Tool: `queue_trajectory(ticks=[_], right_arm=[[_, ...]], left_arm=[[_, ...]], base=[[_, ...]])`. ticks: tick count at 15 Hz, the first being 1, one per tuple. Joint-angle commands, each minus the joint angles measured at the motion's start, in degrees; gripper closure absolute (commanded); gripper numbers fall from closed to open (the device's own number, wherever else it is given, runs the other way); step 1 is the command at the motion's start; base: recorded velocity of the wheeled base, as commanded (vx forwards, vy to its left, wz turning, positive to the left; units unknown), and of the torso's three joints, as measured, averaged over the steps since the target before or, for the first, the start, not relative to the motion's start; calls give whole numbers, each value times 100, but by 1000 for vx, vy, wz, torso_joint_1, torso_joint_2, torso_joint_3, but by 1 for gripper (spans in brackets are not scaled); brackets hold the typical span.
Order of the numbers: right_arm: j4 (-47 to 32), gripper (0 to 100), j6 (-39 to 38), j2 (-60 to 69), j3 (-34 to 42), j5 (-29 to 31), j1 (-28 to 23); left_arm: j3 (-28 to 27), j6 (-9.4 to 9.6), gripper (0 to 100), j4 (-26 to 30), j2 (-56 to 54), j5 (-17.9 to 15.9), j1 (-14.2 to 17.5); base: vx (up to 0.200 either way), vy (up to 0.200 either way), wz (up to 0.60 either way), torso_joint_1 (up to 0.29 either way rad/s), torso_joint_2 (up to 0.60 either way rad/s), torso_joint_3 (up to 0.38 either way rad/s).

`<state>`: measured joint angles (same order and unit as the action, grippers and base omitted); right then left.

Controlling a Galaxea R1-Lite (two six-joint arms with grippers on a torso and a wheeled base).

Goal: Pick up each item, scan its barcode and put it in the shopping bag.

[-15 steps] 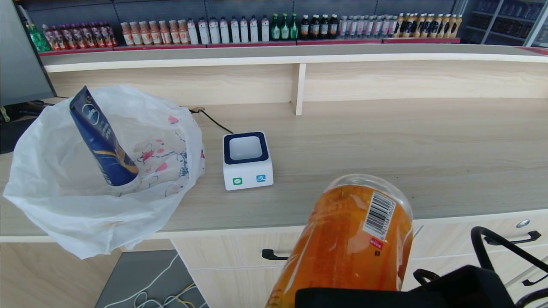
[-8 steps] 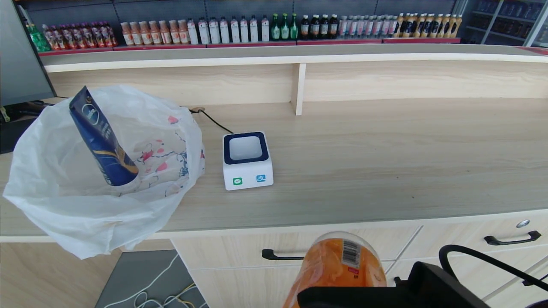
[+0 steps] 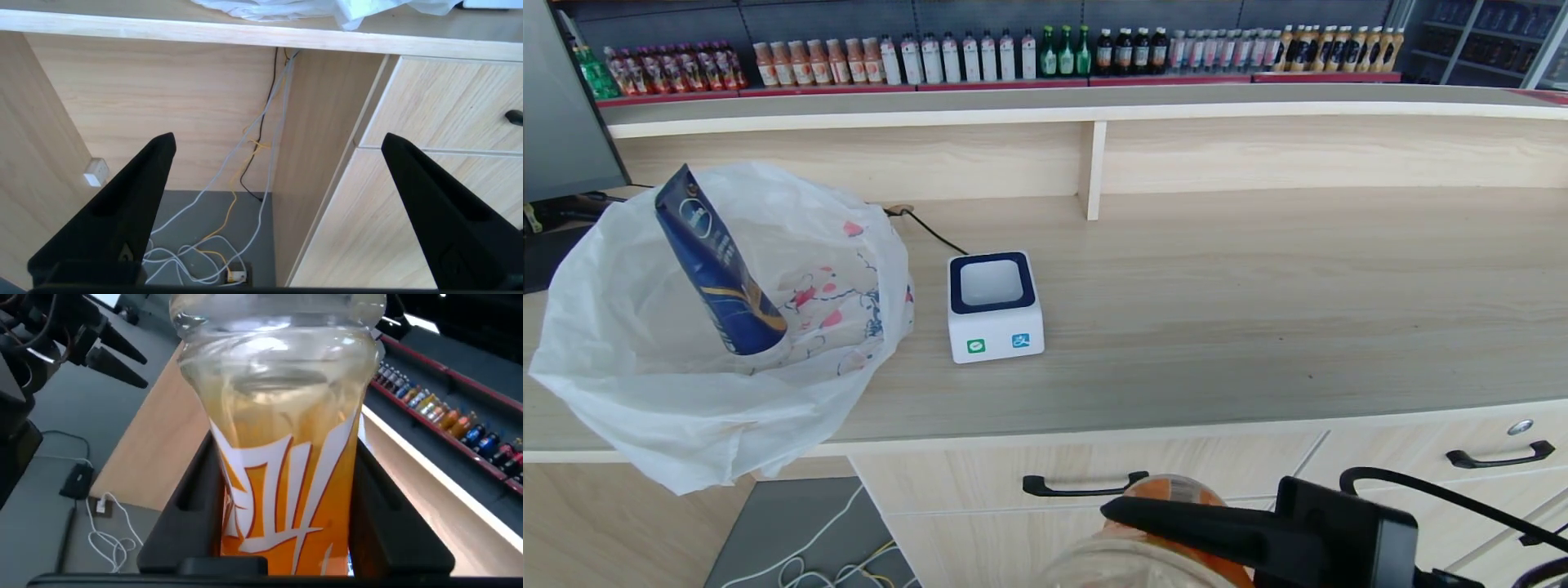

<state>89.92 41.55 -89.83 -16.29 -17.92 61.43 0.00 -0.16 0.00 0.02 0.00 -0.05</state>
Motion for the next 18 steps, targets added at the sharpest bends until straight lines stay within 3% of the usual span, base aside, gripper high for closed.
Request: queue_trajectory(ticks=[1, 9, 11, 14, 18], right_arm=[[8, 100, -481, 45, 11, 17, -281], [8, 100, -2854, -61, -402, 201, -2759], [8, 100, -3372, -52, -630, 676, -2979], [8, 100, -3548, 54, -709, 1634, -2988], [8, 100, -3750, 18, -911, 2249, -2926]], left_arm=[[0, -2, 0, 0, -2, 0, -4], [0, -2, 0, 0, -2, 0, -4], [0, -2, 0, 0, -2, 0, -4], [0, -2, 0, 0, -2, 0, 5], [0, -2, 0, 0, -2, 0, 5]], base=[[0, 0, 0, 0, 0, 0], [0, 0, 0, 0, 0, 0], [0, 0, 0, 0, 0, 0], [0, 0, 0, 0, 0, 0], [0, 0, 0, 0, 0, 0]])
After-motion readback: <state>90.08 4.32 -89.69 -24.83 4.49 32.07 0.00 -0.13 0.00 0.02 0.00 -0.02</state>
